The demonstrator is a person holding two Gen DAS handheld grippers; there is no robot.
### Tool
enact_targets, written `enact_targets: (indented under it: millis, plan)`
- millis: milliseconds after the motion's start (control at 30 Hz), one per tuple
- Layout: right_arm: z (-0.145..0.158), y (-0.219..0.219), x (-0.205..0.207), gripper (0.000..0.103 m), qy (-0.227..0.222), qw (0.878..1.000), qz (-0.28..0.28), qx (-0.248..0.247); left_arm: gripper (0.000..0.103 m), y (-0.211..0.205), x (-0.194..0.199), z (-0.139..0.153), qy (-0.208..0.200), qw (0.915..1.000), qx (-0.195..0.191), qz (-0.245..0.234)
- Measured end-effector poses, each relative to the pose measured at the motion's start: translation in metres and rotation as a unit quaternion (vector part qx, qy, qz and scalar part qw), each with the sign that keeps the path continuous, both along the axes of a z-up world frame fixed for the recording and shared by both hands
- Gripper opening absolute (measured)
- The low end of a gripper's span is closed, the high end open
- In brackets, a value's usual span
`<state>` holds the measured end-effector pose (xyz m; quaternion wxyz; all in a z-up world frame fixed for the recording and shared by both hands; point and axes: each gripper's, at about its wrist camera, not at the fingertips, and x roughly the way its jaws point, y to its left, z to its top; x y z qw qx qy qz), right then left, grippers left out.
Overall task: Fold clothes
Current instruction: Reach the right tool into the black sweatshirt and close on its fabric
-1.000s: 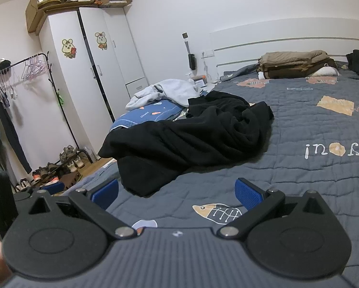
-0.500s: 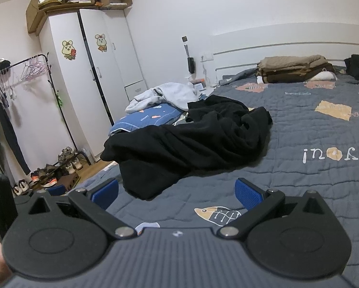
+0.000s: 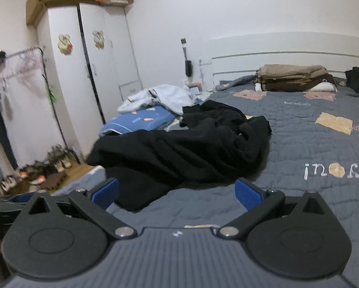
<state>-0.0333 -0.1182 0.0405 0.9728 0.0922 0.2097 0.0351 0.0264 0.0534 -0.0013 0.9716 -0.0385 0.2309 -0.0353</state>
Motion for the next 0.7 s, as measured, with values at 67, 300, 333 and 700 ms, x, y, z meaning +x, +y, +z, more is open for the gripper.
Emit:
enact_targets:
  millis: [67,300,333,700]
  plan:
    - [-0.003,0.001,0.022,0.103,0.002,1.000,0.002,-0.008,0.103,0.004,0.004,0.001,0.001,0.9999,-0.011,0.002]
    - [-0.020,-0.004,0.091,0.103,0.031,0.999,0.017,-0.034,0.103,-0.006,0.008,0.009,-0.024,0.9993,0.026,-0.014]
    - [-0.021,-0.004,0.096,0.103,0.032,0.999,0.023,-0.032,0.103,-0.007,0.009,0.009,-0.025,0.9990,0.032,-0.019]
    - [-0.038,-0.017,0.152,0.102,0.034,0.998,0.025,-0.037,0.103,0.003,0.036,0.004,-0.017,0.9990,-0.001,-0.042]
